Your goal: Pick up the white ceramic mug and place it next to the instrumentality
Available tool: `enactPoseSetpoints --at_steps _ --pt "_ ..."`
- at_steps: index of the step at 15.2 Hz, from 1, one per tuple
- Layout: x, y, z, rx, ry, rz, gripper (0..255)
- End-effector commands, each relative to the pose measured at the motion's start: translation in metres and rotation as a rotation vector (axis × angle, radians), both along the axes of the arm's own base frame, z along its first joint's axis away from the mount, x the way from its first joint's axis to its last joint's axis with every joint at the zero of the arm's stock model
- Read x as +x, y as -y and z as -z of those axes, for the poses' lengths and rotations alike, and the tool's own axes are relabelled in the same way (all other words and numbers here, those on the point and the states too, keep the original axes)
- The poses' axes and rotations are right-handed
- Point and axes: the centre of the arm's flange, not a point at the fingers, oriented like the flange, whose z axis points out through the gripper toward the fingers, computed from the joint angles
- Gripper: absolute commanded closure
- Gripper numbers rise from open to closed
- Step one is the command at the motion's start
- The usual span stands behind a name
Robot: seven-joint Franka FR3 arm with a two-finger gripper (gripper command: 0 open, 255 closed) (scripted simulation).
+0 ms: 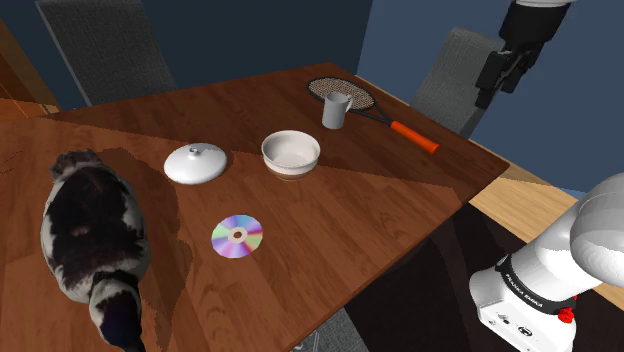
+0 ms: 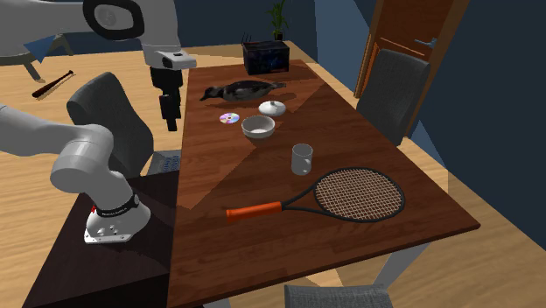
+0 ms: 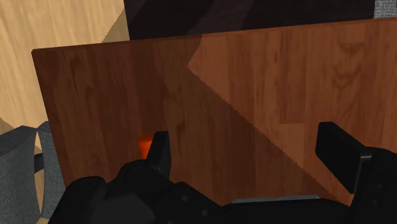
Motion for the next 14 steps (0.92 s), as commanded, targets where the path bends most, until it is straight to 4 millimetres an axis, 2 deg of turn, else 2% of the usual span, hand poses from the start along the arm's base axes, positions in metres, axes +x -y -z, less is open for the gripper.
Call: enactPoseSetpoints --at_steps 1,14 --pt "0.000 0.000 0.000 0.000 0.000 0.000 0" --pt "0.162 0.004 0.065 0.042 -0.033 -0.104 0"
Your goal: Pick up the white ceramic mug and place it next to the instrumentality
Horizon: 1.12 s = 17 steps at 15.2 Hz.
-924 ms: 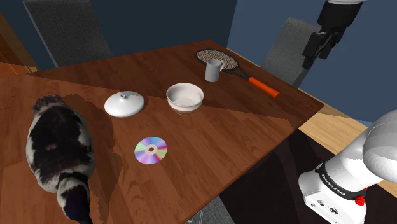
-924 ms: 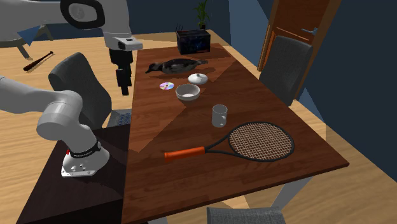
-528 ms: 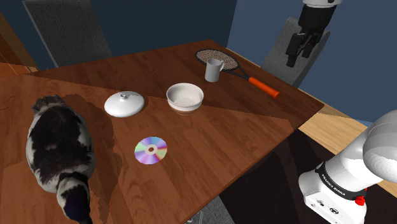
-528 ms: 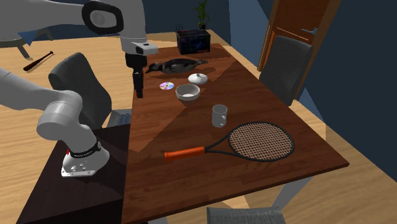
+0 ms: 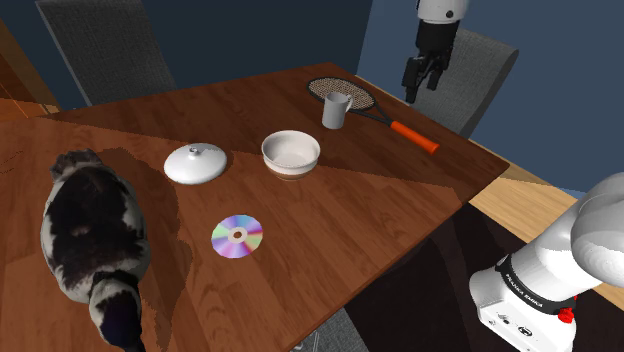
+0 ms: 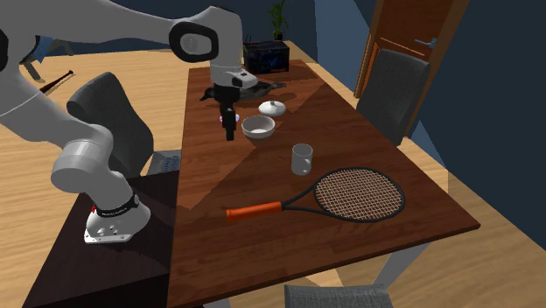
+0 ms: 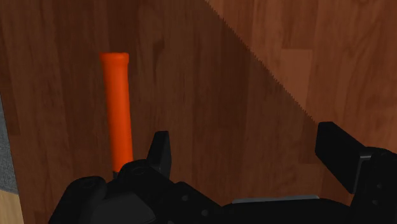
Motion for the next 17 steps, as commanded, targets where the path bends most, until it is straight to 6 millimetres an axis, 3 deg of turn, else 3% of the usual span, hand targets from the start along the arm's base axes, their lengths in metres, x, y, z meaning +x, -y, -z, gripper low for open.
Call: enactPoseSetpoints --at_steps 1,17 --pt "0.024 0.000 0.011 0.006 -0.004 -0.017 0" --pt "0.219 -0.024 0.098 0.058 -0.044 -0.144 0"
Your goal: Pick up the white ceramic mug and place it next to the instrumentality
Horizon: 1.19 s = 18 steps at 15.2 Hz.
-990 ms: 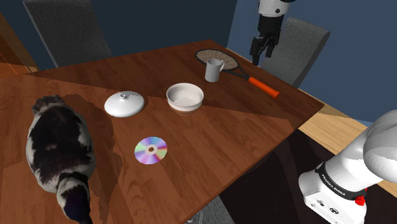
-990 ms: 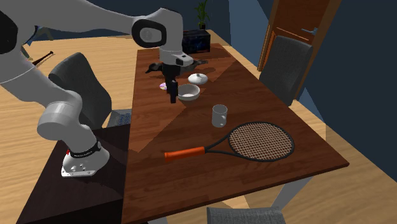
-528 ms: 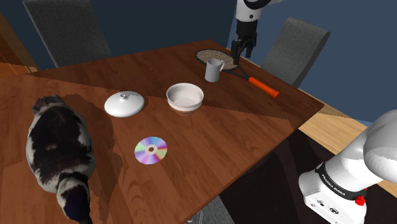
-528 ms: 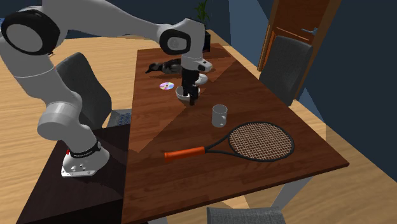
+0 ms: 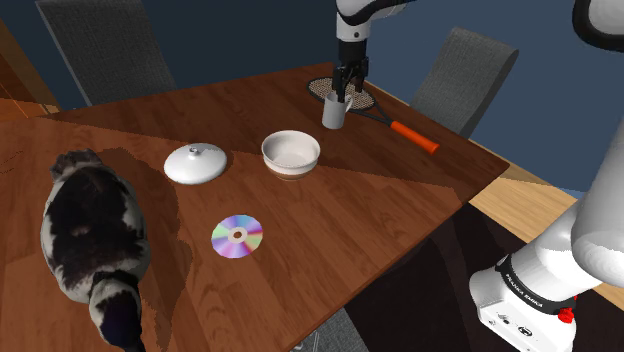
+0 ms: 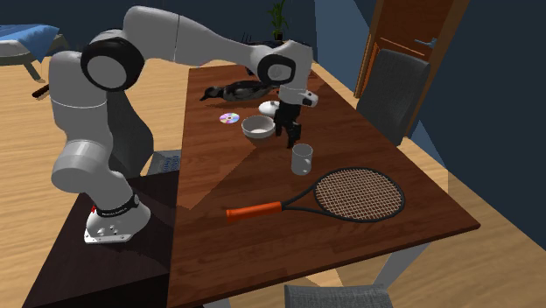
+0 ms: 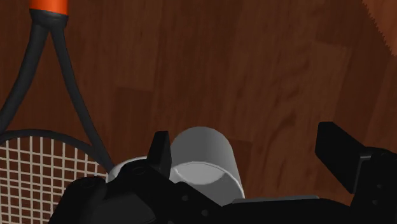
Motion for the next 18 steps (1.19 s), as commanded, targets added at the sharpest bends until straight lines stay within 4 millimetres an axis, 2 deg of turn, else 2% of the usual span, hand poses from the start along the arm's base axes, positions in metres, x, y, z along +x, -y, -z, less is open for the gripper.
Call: enactPoseSetpoints --at_steps 1,5,12,18 --pt "0.024 -0.005 0.012 0.007 -0.005 -0.017 0" --pt "0.067 -0.015 0.032 0.018 -0.014 -0.046 0" --pt "0.061 -0.013 0.069 0.018 -0.014 -0.046 0" --pt "0.060 -0.013 0.072 0.018 -0.014 -0.046 0"
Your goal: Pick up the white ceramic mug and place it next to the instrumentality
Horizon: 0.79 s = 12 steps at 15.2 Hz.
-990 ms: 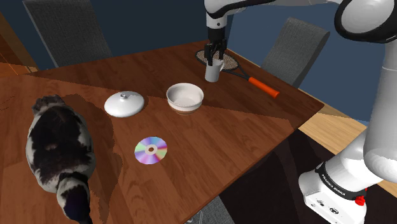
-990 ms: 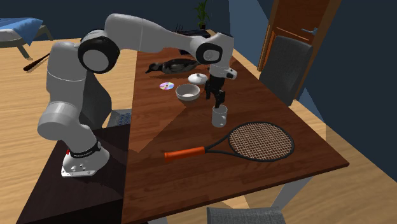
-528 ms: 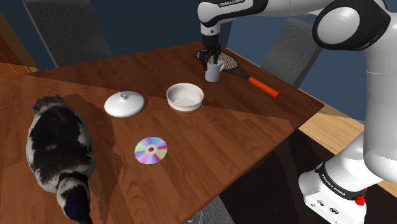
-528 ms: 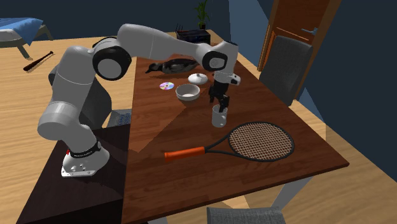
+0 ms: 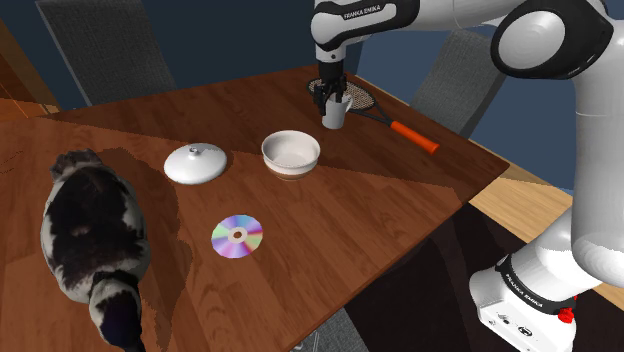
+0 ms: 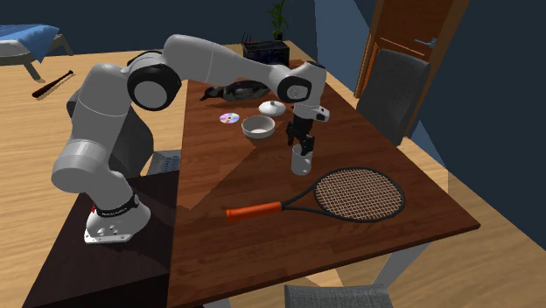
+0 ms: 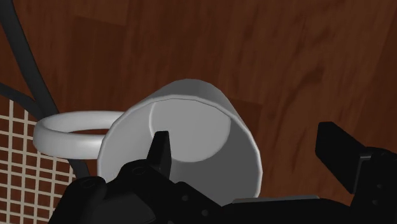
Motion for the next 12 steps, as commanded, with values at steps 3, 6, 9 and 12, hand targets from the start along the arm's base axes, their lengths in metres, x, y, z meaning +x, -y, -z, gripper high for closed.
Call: enactPoseSetpoints --at_steps 3,6,9,12 --pt "0.0000 0.0000 0.0001 0.000 0.000 0.000 255" --pt "0.0000 0.0000 0.0001 0.000 0.000 0.000 255" --pt "0.0000 0.0000 0.0001 0.000 0.000 0.000 255" --pt "0.0000 0.0000 0.0001 0.000 0.000 0.000 255"
